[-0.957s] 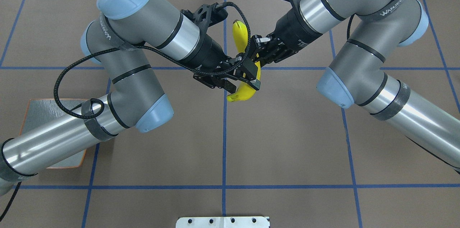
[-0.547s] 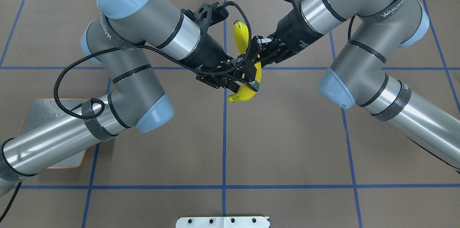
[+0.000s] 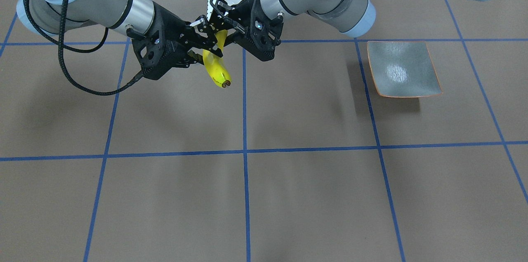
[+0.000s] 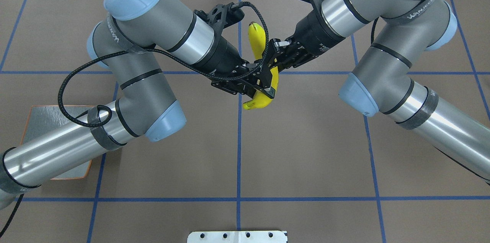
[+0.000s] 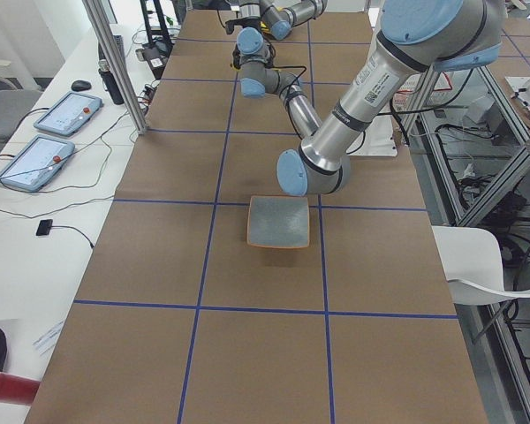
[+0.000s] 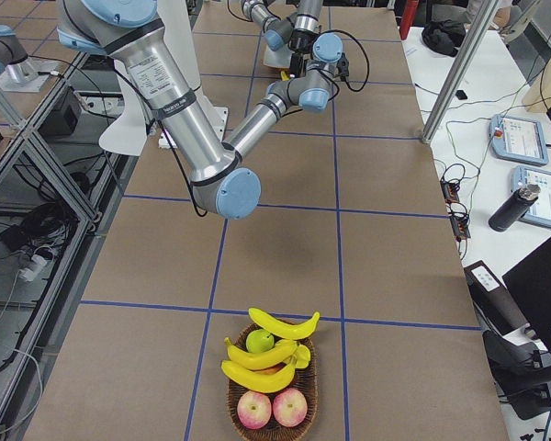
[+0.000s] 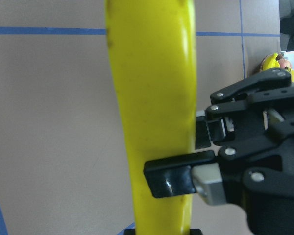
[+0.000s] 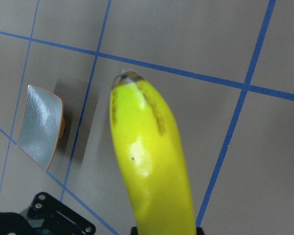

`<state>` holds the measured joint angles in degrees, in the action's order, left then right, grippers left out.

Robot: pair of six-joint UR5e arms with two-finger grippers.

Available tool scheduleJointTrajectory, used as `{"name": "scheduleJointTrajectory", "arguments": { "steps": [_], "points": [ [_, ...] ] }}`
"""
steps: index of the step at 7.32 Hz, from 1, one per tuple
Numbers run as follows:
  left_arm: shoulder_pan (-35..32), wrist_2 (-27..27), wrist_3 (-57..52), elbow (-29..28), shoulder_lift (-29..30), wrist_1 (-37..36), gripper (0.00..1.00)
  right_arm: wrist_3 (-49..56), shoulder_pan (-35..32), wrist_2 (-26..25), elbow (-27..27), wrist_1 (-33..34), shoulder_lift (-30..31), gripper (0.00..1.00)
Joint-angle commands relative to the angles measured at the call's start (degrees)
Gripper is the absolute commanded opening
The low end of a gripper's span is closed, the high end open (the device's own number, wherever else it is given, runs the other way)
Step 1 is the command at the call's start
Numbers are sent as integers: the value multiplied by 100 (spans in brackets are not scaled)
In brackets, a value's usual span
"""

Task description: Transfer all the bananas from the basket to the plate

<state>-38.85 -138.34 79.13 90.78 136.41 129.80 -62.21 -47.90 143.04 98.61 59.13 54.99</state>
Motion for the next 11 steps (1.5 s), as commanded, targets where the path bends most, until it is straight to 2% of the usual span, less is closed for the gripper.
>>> {"name": "scheduleJointTrajectory", "arguments": {
  "steps": [1,5,6,7,8,10,11],
  "points": [
    [0,0,-3,-17,0,-7,47,-37,0,-4,1,-51,3,0],
    [18,0,-3,-26,0,-7,46,-45,0,-4,1,-51,3,0],
    [27,0,5,-26,0,-16,29,-46,-9,-4,-8,-51,3,0],
    [27,0,-3,-26,0,-8,5,-46,-9,-4,-8,-51,3,0],
    [36,0,-3,-8,0,-7,0,-46,-9,-4,-8,-51,3,0],
    [44,0,-3,-8,-9,-16,0,-63,-9,-4,-8,-42,12,0],
    [44,0,5,-8,-9,-16,0,-159,-9,-4,-8,-42,3,67]
  ]
}}
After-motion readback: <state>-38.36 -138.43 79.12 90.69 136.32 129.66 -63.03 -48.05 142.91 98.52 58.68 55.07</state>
